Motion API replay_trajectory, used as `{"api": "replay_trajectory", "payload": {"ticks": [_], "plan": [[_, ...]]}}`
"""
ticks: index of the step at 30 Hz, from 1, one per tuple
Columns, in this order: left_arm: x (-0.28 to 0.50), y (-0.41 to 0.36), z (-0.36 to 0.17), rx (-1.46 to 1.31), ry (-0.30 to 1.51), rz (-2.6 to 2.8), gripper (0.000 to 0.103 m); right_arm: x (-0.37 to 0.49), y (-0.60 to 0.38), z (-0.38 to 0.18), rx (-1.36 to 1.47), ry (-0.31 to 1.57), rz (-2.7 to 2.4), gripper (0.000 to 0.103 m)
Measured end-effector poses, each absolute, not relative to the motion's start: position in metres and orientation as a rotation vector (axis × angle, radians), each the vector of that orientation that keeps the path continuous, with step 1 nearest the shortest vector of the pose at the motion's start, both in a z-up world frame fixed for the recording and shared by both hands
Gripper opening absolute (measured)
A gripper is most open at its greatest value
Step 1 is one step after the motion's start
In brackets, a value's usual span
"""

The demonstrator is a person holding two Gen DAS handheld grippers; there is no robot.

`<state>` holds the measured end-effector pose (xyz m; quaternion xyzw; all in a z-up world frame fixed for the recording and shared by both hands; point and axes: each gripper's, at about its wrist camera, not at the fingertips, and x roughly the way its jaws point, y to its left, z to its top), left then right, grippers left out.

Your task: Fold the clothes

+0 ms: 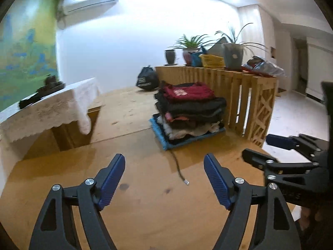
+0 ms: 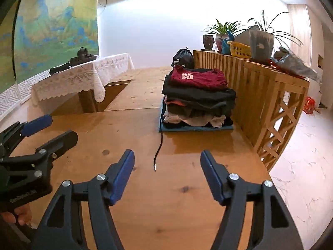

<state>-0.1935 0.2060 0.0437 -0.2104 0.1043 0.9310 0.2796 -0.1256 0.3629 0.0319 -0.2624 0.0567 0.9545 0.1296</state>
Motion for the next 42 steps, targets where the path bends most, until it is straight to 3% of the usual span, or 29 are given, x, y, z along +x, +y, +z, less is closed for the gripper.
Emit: {"api": "replay_trajectory", "payload": {"ticks": [7,21,42], "plan": [[-0.156,0.186,0.030,-0.611,0.245,2.472,0.078,-0.082,0.349,0.027,-0.725,0.223,2.739,0.074],[-0.102,0.165,0.017,-0.613,0.259,2.446,0.078,-0.046,0.310,0.010,-0.764,0.140,2.698,0.075],[-0.082,0.152,0.027,-0.559,0.251,2.470,0.078,-0.023,0.309,0.013,-0.746,0.133,2.701,0.075]]}}
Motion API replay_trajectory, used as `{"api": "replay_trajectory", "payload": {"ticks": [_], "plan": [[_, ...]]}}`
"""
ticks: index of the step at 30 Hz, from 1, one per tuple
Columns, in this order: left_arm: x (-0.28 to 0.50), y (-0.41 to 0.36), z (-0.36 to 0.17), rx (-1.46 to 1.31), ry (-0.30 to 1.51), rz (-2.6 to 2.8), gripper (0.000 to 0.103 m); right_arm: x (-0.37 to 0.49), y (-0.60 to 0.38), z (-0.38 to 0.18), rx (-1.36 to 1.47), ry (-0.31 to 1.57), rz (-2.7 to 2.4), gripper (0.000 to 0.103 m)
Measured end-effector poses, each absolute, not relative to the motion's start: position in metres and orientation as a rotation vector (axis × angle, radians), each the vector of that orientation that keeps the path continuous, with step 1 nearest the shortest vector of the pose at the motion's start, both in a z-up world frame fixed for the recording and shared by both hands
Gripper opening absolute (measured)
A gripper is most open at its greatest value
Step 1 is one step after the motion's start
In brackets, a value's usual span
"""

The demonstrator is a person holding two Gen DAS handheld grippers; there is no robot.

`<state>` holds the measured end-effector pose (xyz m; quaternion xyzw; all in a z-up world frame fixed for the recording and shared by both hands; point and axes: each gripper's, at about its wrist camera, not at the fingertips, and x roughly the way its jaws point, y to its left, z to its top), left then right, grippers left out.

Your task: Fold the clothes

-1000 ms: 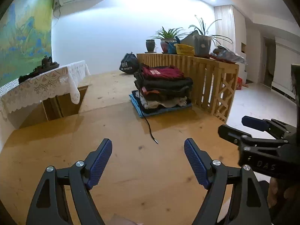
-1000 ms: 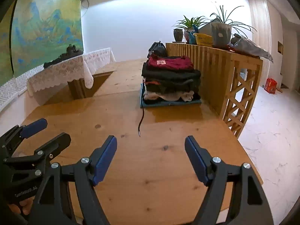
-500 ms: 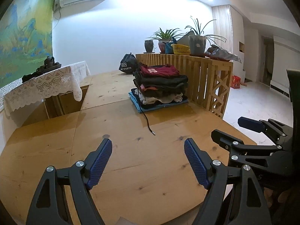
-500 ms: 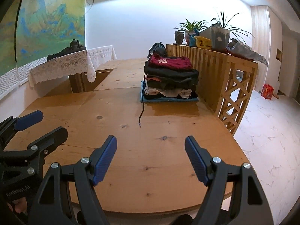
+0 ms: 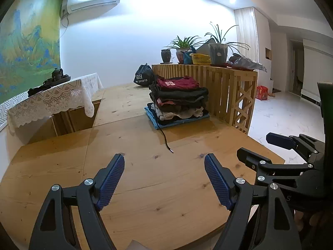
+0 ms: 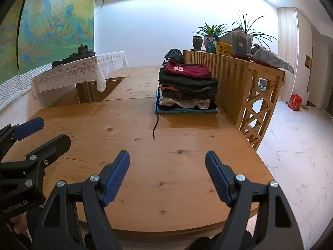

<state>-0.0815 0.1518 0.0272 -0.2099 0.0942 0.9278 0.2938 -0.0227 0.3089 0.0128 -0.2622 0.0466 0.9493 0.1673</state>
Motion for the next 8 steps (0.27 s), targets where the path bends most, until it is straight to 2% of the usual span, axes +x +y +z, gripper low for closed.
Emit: {"api": "replay_trajectory", "payload": {"ticks": [8], "plan": [[-0.0750,0.1507,0.0296,-0.521,0.272,2.478,0.078,-0.0226,0.3115,0.0108,-0.761,0.138,2.701,0.075]]}}
